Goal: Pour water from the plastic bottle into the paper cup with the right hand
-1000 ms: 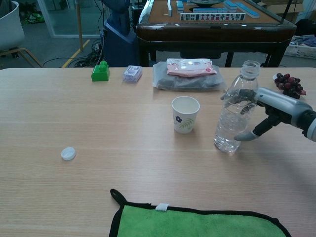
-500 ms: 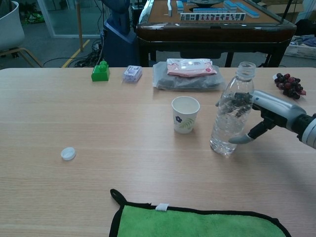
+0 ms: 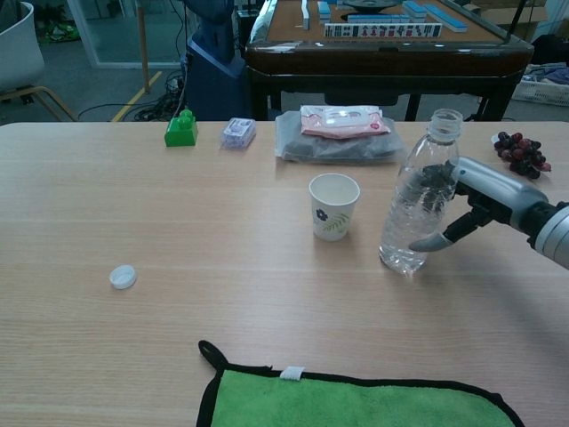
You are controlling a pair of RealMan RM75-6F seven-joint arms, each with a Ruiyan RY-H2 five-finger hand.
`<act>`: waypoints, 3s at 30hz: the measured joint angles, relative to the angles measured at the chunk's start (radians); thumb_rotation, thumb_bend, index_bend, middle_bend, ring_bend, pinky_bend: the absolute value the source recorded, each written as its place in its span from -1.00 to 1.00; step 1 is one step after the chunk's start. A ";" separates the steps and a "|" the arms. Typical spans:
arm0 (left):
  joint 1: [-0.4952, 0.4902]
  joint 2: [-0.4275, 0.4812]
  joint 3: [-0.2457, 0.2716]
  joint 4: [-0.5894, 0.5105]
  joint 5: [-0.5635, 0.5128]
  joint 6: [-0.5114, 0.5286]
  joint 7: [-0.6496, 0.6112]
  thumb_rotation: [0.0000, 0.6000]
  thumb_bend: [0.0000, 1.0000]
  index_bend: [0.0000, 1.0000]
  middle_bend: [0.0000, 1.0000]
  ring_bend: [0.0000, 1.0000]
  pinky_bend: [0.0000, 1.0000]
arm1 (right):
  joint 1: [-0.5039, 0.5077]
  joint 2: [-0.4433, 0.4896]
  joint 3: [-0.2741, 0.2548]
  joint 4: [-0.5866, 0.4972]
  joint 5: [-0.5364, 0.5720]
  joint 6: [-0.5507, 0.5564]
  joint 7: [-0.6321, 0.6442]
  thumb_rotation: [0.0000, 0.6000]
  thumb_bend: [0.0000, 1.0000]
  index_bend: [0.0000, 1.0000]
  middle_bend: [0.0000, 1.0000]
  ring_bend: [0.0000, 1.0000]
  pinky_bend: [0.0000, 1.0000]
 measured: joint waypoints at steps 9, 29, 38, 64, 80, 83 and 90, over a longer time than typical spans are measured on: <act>0.000 0.004 -0.002 -0.001 -0.002 0.000 -0.008 1.00 -0.70 -0.33 -0.23 -0.11 0.22 | 0.012 0.025 0.032 -0.019 0.011 0.027 -0.073 1.00 -0.79 0.19 0.24 0.06 0.04; 0.003 0.017 -0.004 -0.015 0.002 0.006 -0.016 1.00 -0.70 -0.32 -0.23 -0.11 0.22 | 0.138 0.139 0.160 -0.189 0.213 -0.109 -0.689 1.00 -0.79 0.25 0.29 0.12 0.09; 0.007 0.027 -0.007 -0.023 -0.001 0.014 -0.019 1.00 -0.70 -0.31 -0.23 -0.11 0.22 | 0.210 0.139 0.178 -0.191 0.341 -0.168 -0.989 1.00 -0.79 0.25 0.29 0.12 0.09; 0.010 0.037 -0.010 -0.027 -0.009 0.011 -0.029 1.00 -0.70 -0.31 -0.23 -0.12 0.22 | 0.350 0.110 0.081 -0.095 0.504 -0.184 -1.491 1.00 -0.77 0.26 0.31 0.15 0.12; 0.014 0.045 -0.010 -0.040 -0.013 0.013 -0.024 1.00 -0.70 -0.31 -0.23 -0.12 0.22 | 0.385 0.100 0.036 -0.092 0.514 -0.155 -1.672 1.00 -0.77 0.26 0.31 0.15 0.12; 0.014 0.045 -0.010 -0.041 -0.013 0.013 -0.024 1.00 -0.70 -0.31 -0.23 -0.12 0.22 | 0.387 0.100 0.035 -0.095 0.524 -0.149 -1.687 1.00 -0.77 0.26 0.31 0.15 0.12; 0.014 0.045 -0.011 -0.041 -0.015 0.011 -0.023 1.00 -0.70 -0.31 -0.23 -0.12 0.22 | 0.393 0.095 0.030 -0.088 0.536 -0.138 -1.718 1.00 -0.77 0.26 0.32 0.15 0.12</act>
